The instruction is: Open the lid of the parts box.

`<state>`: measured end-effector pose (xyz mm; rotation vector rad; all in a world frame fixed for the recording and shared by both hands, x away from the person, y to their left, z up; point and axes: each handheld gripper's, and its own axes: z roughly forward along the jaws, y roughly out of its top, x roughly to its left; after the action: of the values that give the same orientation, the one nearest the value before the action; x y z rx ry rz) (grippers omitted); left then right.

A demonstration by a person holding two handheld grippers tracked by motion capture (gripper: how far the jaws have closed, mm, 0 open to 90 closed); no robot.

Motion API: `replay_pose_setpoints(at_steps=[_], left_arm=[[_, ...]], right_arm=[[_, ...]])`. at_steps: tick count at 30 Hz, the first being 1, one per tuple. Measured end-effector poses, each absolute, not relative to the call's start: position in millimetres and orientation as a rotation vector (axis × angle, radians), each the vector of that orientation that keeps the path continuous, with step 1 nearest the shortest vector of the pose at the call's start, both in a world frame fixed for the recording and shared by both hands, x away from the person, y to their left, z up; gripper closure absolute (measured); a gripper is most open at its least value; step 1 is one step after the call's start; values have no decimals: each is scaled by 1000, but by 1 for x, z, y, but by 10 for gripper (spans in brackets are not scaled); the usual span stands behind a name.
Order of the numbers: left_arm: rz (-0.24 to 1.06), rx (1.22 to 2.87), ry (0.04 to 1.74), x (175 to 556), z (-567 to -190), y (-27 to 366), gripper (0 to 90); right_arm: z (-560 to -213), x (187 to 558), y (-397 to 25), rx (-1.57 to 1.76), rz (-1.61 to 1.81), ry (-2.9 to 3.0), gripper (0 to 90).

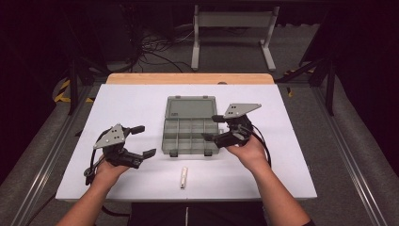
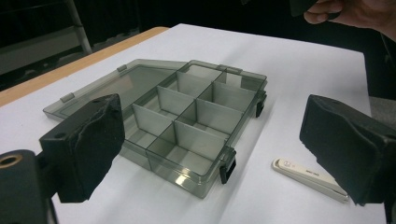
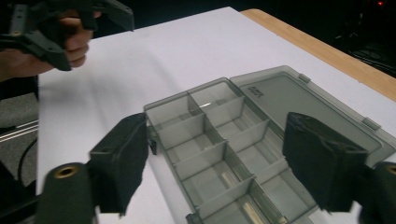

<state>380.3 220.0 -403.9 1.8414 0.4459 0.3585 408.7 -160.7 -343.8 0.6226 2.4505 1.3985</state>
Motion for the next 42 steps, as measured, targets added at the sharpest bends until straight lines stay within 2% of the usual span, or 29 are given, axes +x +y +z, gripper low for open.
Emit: replay_pose_setpoints(at_steps=[1, 2, 3, 4, 5, 6, 7, 10, 14, 25, 42], left_arm=[[358, 1841, 446, 380, -404, 220, 74], [350, 1834, 449, 380, -404, 221, 69], [346, 1828, 454, 380, -404, 222, 69], [350, 1827, 455, 380, -403, 222, 67], [355, 1823, 464, 379, -403, 223, 65], [354, 1821, 467, 379, -402, 223, 64], [354, 1821, 467, 379, -402, 223, 61], [362, 1813, 470, 378, -402, 225, 60], [373, 1806, 474, 378, -402, 228, 58], [391, 1794, 489, 378, -402, 232, 56], [396, 1791, 488, 379, -404, 231, 57]], right_arm=[[-342, 407, -160, 603, 1387, 2467, 305], [-340, 404, -157, 575, 1372, 2487, 393], [-340, 404, -157, 575, 1372, 2487, 393], [-339, 402, -155, 551, 1356, 2503, 441], [-339, 397, -150, 514, 1320, 2537, 543], [-339, 396, -148, 501, 1297, 2555, 601], [-339, 396, -148, 501, 1297, 2555, 601], [-340, 392, -142, 472, 1257, 2606, 774], [-340, 386, -134, 421, 1190, 2665, 896], [-352, 376, -120, 350, 1046, 2776, 898], [-390, 370, -100, 296, 892, 2947, 897]])
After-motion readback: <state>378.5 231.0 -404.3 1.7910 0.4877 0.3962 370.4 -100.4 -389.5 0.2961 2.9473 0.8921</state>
